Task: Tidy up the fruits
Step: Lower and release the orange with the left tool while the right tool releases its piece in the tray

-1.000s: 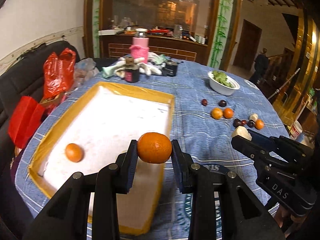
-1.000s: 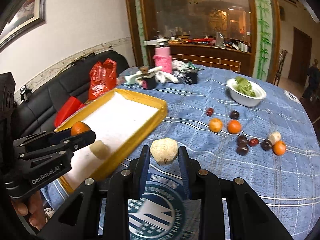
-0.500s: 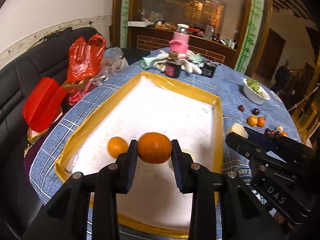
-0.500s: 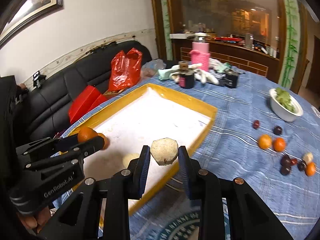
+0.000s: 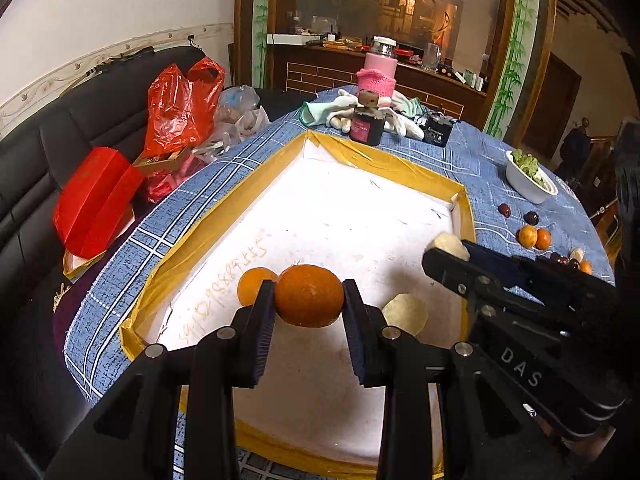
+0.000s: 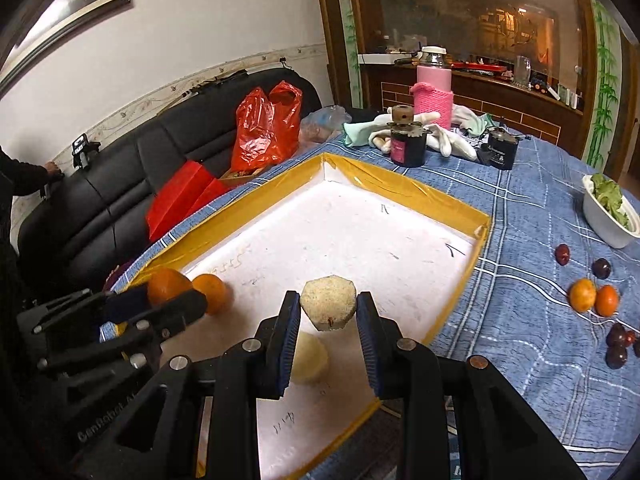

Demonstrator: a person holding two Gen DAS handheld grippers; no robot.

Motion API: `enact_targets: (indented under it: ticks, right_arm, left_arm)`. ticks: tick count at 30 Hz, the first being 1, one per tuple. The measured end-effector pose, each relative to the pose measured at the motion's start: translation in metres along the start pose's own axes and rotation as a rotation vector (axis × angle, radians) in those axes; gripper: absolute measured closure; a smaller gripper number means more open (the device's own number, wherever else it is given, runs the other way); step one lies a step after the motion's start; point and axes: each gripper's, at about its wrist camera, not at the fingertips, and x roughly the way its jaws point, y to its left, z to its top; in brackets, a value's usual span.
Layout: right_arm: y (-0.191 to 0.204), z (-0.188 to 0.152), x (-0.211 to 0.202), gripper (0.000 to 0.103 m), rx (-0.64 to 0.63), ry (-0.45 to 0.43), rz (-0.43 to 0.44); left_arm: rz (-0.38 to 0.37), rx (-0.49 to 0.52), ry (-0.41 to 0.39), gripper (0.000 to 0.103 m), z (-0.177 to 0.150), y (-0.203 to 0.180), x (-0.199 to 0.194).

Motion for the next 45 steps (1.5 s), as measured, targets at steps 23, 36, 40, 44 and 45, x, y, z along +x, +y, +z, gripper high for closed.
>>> enact_targets:
  ticks: [23, 36, 40, 44, 45]
  right_arm:
    - [-0.003, 0.01, 0.024, 0.074, 0.003, 0.034, 0.0]
    - [0.001, 0.008, 0.034, 0.074, -0.008, 0.085, -0.011]
    - [0.002, 0.007, 0.039, 0.071, -0.01, 0.103, -0.008]
    - [0.003, 0.008, 0.042, 0.071, -0.011, 0.115, 0.002]
    - [0.004, 0.008, 0.042, 0.071, -0.013, 0.115, 0.005]
  left_arm:
    - [0.012, 0.007, 0.042, 0.072, -0.011, 0.0, 0.002]
    - [0.022, -0.006, 0.054, 0.072, -0.012, 0.006, 0.004]
    - [0.025, -0.008, 0.078, 0.072, -0.014, 0.005, 0.008]
    - [0.044, -0.01, 0.096, 0.071, -0.015, 0.006, 0.011]
    - [0.047, -0.009, 0.103, 0.071, -0.015, 0.006, 0.011]
